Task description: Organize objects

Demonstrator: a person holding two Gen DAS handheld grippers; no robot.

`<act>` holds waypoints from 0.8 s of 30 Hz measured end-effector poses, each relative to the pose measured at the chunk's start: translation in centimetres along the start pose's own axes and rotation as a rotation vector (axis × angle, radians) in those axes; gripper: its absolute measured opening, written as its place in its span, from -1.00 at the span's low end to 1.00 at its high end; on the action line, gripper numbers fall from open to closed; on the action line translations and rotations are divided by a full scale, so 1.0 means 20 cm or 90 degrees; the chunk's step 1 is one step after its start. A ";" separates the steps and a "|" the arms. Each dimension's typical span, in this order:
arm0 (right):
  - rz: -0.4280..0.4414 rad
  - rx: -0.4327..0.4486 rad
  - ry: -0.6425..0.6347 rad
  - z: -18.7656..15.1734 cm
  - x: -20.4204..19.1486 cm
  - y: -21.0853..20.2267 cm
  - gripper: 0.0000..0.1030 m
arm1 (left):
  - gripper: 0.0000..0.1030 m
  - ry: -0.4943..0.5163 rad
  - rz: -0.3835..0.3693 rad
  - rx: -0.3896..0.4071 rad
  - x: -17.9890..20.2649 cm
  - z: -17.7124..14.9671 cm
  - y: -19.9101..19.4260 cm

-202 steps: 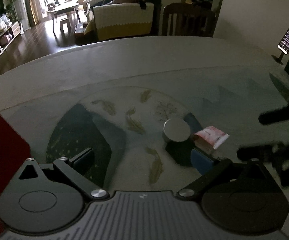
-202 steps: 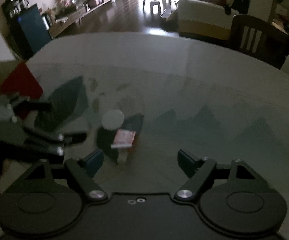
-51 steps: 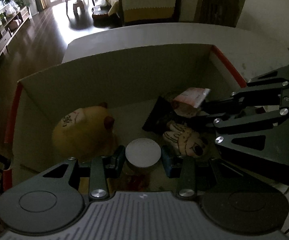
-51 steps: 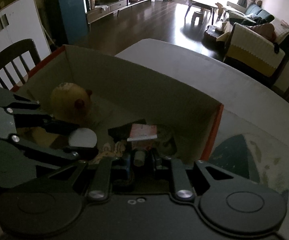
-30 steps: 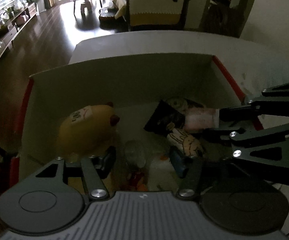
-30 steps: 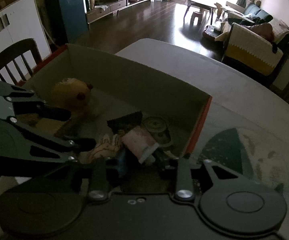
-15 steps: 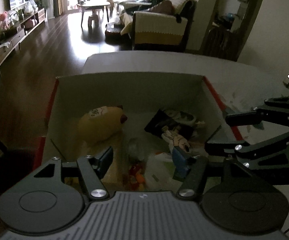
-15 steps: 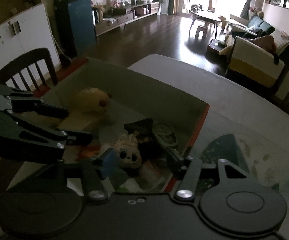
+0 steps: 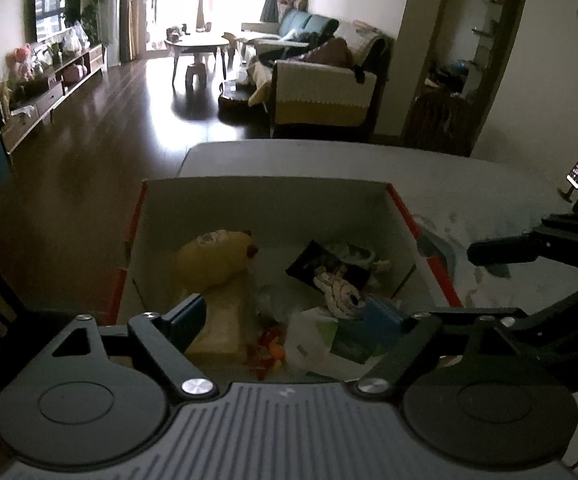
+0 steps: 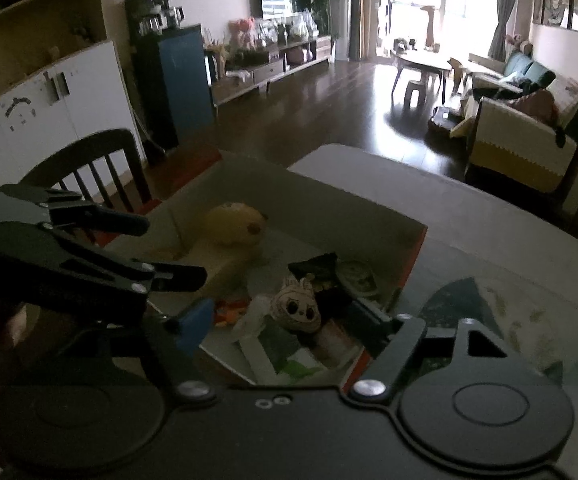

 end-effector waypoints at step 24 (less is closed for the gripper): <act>0.000 0.088 0.036 -0.14 -0.11 -0.30 0.63 | 1.00 -0.014 0.006 0.108 0.07 -0.15 -0.32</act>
Point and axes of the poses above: each gripper's, at about its wrist camera, not at the fingertips, and y roughly the way its jaws point, x to its right, z to its top, the point moved 2 cm from there along y, roughly the way its jaws point, and after that the axes turned 12 degrees about -y, right-handed, at the moved point
